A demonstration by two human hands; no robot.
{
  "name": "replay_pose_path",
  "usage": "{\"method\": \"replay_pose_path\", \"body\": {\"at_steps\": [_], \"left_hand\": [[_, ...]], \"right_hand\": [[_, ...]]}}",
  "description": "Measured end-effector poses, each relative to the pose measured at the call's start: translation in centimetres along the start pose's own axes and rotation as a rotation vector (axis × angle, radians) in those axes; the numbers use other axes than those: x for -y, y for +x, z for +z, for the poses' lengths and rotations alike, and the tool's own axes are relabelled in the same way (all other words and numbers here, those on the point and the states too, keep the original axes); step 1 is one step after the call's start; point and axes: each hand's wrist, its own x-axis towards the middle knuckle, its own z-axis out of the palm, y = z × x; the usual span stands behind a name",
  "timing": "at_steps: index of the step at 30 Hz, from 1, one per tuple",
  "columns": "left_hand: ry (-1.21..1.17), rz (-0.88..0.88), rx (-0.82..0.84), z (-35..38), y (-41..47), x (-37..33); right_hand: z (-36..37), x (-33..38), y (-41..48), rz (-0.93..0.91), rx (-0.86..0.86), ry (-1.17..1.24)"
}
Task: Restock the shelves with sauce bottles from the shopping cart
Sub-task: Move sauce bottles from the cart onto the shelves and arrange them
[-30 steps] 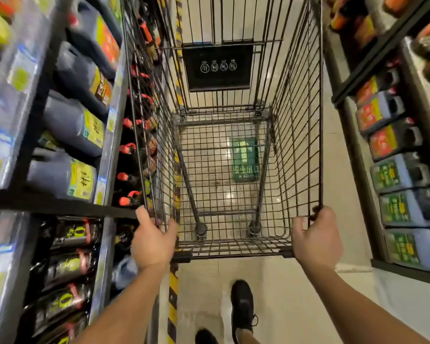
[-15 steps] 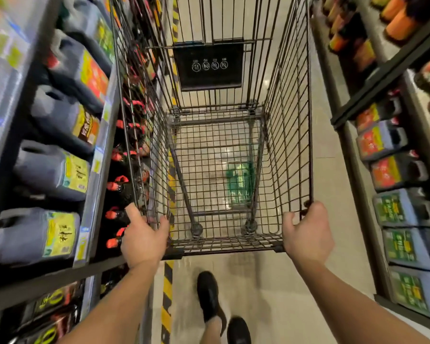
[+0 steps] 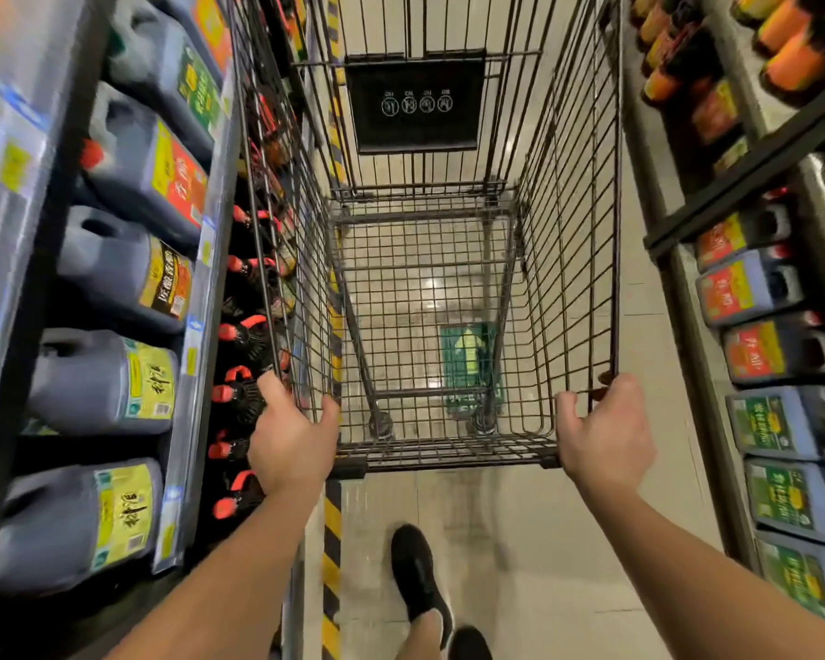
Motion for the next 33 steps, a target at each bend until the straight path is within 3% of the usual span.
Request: {"method": "replay_pose_path", "body": {"at_steps": [13,20,25,33], "left_hand": [[-0.015,-0.030,0.056,-0.7,1.4,-1.7],[0.105,-0.062,0.200,-3.6,1.6,-2.7],[0.098,-0.107,0.112,-7.7,0.1,-4.2],[-0.212,-0.105,-0.048,-17.4,-3.4,-7.5]], "right_hand": [[0.1,1.3,1.7,0.012,0.033,0.011],[-1.6,1.9,2.5,0.024,0.218,0.032],[-5.2,3.0,3.4,0.037,0.187,0.074],[-11.4,13.5,3.4,-0.327,0.192,0.223]]}}
